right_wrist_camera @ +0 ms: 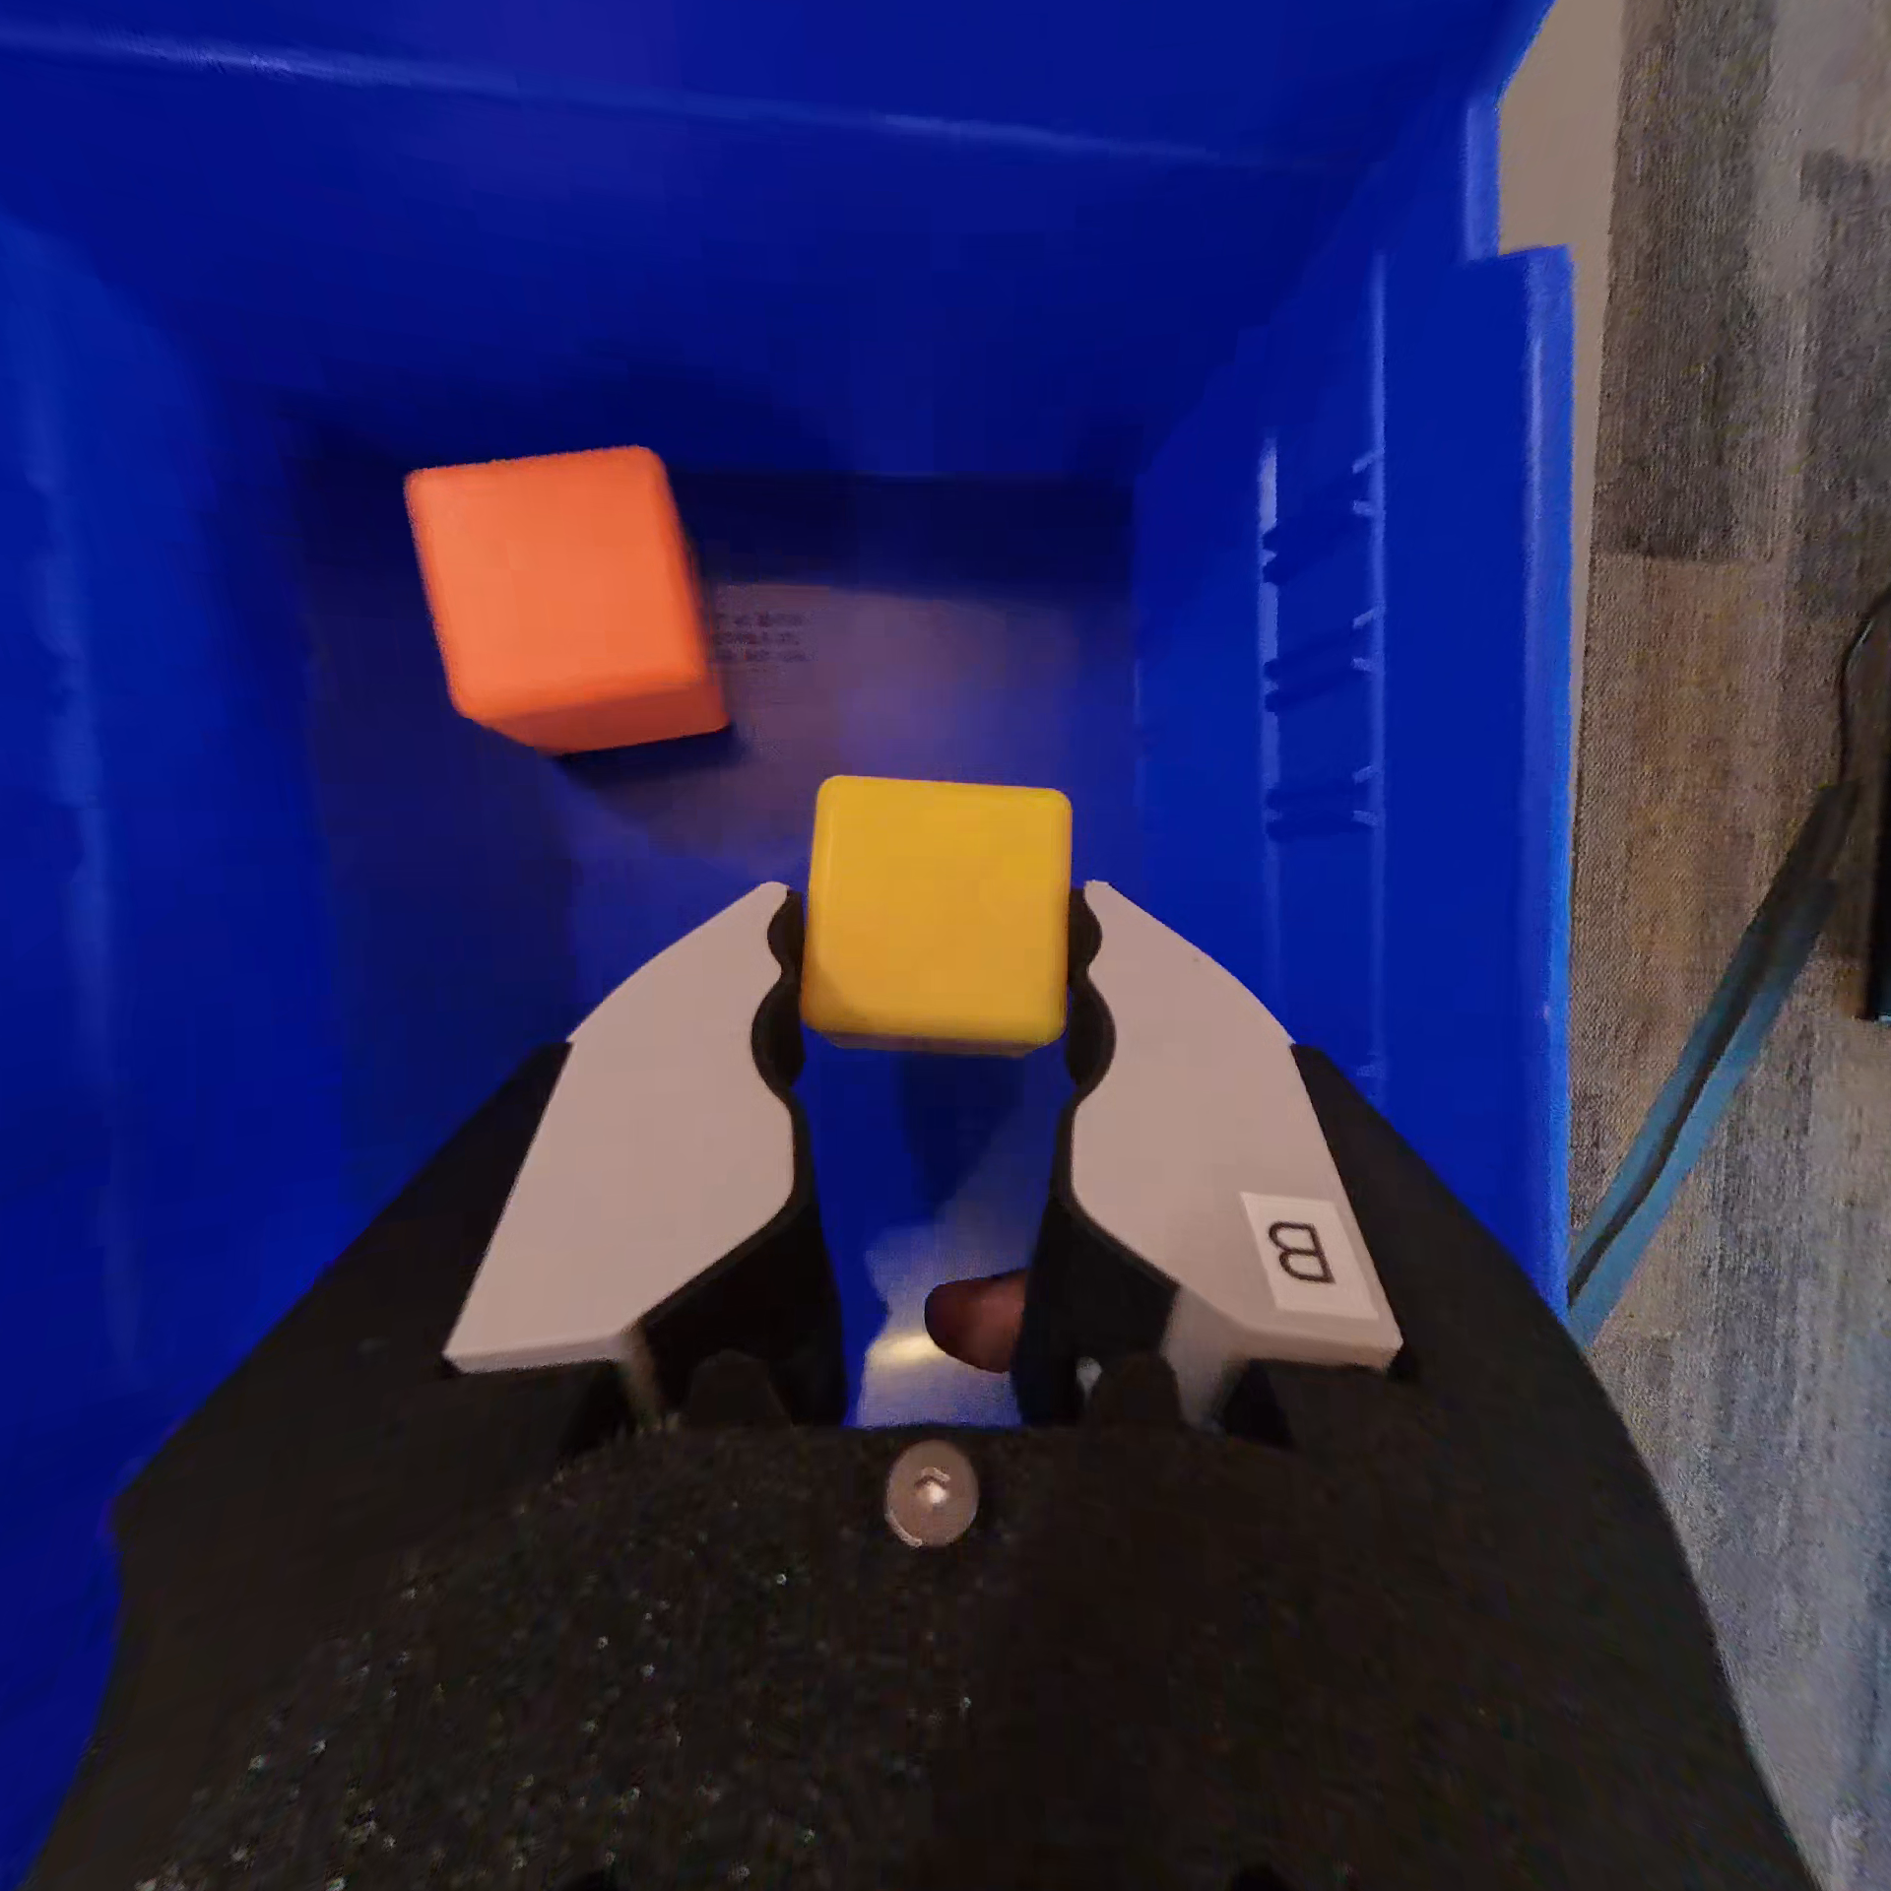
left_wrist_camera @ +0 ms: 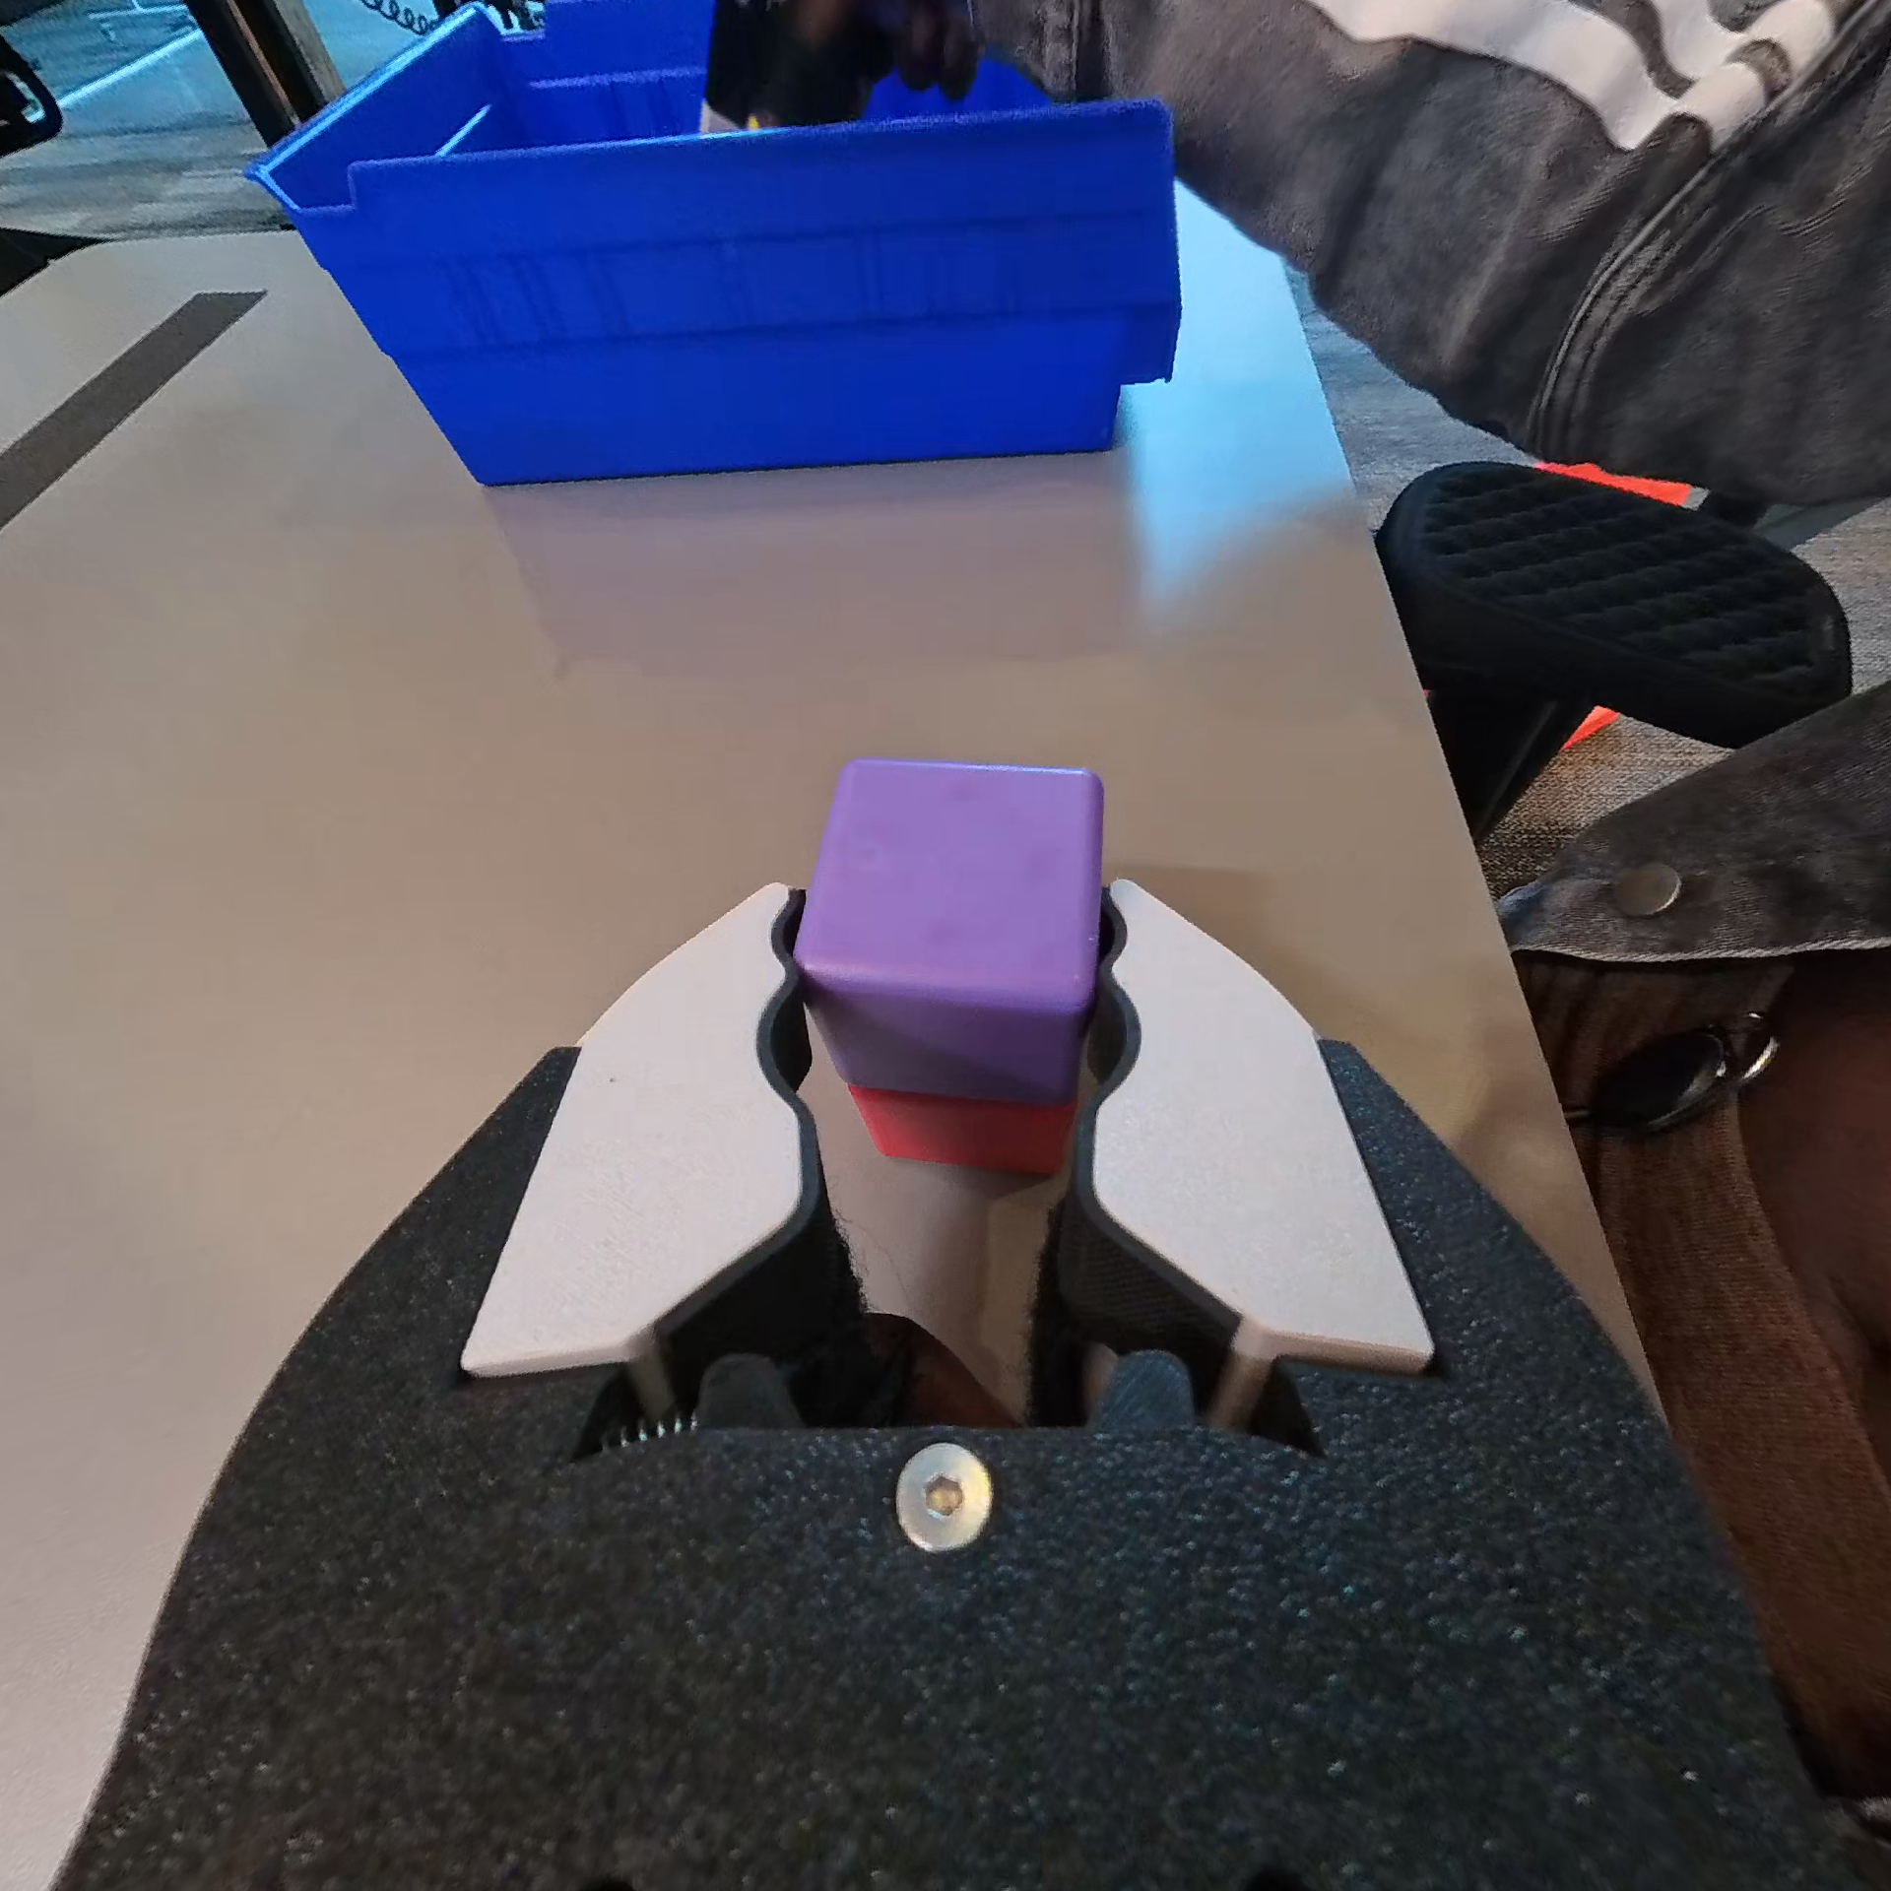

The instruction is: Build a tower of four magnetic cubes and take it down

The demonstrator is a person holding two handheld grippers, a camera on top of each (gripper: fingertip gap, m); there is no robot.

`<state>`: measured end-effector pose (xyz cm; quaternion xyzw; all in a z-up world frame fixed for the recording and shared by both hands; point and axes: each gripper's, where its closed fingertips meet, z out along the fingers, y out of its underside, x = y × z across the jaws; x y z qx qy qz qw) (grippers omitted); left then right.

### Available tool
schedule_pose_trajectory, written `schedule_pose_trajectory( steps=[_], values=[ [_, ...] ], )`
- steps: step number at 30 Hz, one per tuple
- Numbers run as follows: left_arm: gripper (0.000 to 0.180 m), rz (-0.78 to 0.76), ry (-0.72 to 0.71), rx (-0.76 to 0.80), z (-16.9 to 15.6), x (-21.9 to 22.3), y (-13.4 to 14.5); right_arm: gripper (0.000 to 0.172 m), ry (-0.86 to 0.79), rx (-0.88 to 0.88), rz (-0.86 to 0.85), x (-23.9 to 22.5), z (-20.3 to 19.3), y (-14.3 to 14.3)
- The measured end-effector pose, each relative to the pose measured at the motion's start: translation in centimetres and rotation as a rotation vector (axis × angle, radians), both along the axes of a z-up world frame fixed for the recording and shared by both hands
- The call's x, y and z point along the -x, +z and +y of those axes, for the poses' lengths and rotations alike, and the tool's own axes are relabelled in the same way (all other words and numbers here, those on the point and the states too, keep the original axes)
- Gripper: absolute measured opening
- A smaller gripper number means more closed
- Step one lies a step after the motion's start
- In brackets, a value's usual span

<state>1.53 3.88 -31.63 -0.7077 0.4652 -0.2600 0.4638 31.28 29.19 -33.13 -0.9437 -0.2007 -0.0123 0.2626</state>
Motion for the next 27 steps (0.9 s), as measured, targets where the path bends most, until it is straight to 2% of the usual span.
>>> schedule_pose_trajectory(
  steps=[4, 8, 10, 13, 16, 18, 20, 22, 24, 27],
  values=[
    [0.052, -0.001, 0.0, 0.0, 0.0, 0.0, 0.0, 0.049, -0.027, 0.019, -0.027, -0.8, 0.5, -1.4],
    [0.052, -0.001, -0.001, -0.001, 0.0, 0.0, 0.0, 0.05, -0.031, 0.027, -0.041, -1.2, 0.2, -1.4],
    [0.052, -0.003, -0.001, -0.001, 0.0, 0.0, 0.0, 0.063, -0.034, -0.021, -0.033, -1.0, 0.2, -0.1],
    [0.052, -0.004, -0.002, -0.001, 0.0, 0.0, 0.0, 0.066, 0.03, -0.174, 0.027, 1.5, -0.1, 4.2],
    [0.052, -0.004, -0.003, -0.002, 0.0, 0.0, 0.1, 0.068, 0.29, -0.308, 0.158, 8.6, -2.8, 9.4],
    [0.052, -0.003, -0.007, -0.005, 0.0, 0.1, 0.1, 0.068, 0.561, -0.332, 0.255, 15.0, -6.9, 12.0],
    [0.053, 0.003, -0.027, -0.005, -0.3, 0.2, 0.0, 0.068, 0.86, -0.294, 0.338, 21.0, -12.5, 13.3],
    [0.062, 0.032, -0.04, 0.029, -0.5, 0.4, -0.7, 0.068, 1.137, -0.229, 0.359, 25.4, -18.1, 13.1],
    [0.07, 0.107, -0.051, 0.079, -0.8, 0.5, -2.3, 0.068, 1.344, -0.149, 0.321, 28.3, -22.5, 11.6],
    [0.083, 0.203, -0.064, 0.077, -1.0, 0.5, -3.9, 0.068, 1.472, -0.009, 0.19, 30.4, -25.8, 7.8]
  ],
)
